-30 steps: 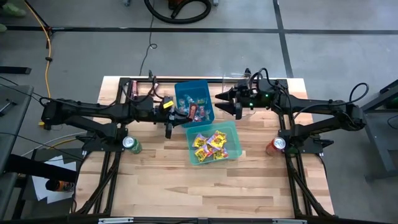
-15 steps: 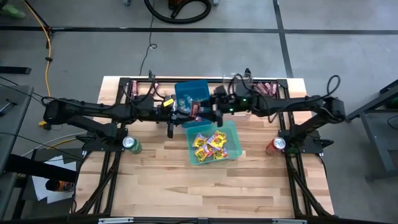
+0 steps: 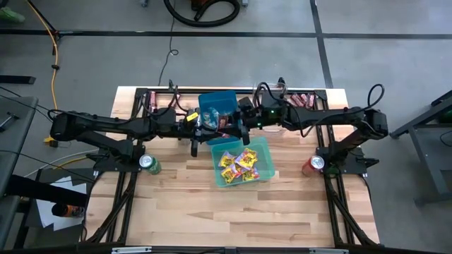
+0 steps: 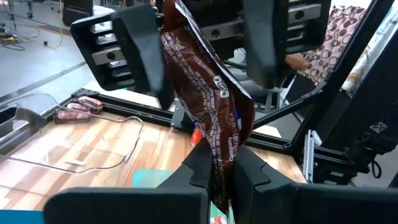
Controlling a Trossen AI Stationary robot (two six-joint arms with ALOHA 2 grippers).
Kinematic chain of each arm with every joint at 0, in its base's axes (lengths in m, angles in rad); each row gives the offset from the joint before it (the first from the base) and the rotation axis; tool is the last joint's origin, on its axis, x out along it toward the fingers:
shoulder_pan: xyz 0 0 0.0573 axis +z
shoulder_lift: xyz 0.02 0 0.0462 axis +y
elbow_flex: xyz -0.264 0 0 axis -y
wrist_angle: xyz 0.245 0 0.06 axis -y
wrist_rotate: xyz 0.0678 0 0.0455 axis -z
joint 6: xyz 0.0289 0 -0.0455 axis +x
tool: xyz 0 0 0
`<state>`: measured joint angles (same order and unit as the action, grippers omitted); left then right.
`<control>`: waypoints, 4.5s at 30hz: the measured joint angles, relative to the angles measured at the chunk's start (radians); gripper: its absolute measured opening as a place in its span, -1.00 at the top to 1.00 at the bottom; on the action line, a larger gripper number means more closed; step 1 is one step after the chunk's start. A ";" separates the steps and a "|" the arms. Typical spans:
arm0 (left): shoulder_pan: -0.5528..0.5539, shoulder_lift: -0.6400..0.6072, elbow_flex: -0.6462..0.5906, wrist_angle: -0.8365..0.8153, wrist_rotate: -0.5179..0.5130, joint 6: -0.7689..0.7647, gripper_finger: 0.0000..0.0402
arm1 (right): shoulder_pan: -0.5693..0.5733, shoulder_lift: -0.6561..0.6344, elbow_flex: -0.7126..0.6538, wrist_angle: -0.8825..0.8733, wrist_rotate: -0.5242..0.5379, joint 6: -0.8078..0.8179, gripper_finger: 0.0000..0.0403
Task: Sort candy
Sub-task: Put the brown candy into the transparent bin
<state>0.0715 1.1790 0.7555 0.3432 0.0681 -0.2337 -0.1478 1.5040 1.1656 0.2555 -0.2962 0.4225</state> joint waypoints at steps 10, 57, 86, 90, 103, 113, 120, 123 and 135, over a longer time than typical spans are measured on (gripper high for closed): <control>0.000 0.000 0.000 -0.001 -0.002 0.000 0.76 | -0.001 0.000 0.000 -0.004 0.003 -0.038 0.87; 0.120 -0.302 0.000 -0.517 -0.316 -0.130 0.00 | -0.550 0.039 -0.003 -0.984 0.367 -0.121 0.19; 0.534 0.000 0.397 -1.042 -0.517 -0.105 0.04 | -0.293 -0.332 -0.001 -0.576 0.059 -0.082 -0.41; 0.699 0.160 0.425 -1.147 -0.449 -0.097 0.04 | -0.293 -0.325 -0.002 -0.593 0.061 -0.082 -0.41; 0.873 0.547 0.384 -1.150 -0.257 -0.166 0.04 | -0.290 -0.318 -0.002 -0.628 0.062 -0.060 -0.41; 0.893 0.679 0.384 -1.139 -0.260 -0.138 0.06 | -0.288 -0.318 -0.002 -0.632 0.073 -0.056 -0.41; 0.890 0.685 0.384 -1.166 -0.257 -0.090 0.59 | -0.288 -0.318 -0.002 -0.632 0.089 -0.063 -0.41; 0.890 0.676 0.384 -1.187 -0.254 -0.056 0.89 | -0.288 -0.319 -0.002 -0.632 0.090 -0.063 -0.41; 0.864 0.317 0.384 -1.131 -0.170 0.011 0.94 | -0.288 -0.319 -0.002 -0.631 0.128 -0.081 -0.41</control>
<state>0.9357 1.4955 1.1393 -0.7874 -0.1016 -0.2226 -0.4355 1.1854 1.1641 -0.3757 -0.1678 0.3413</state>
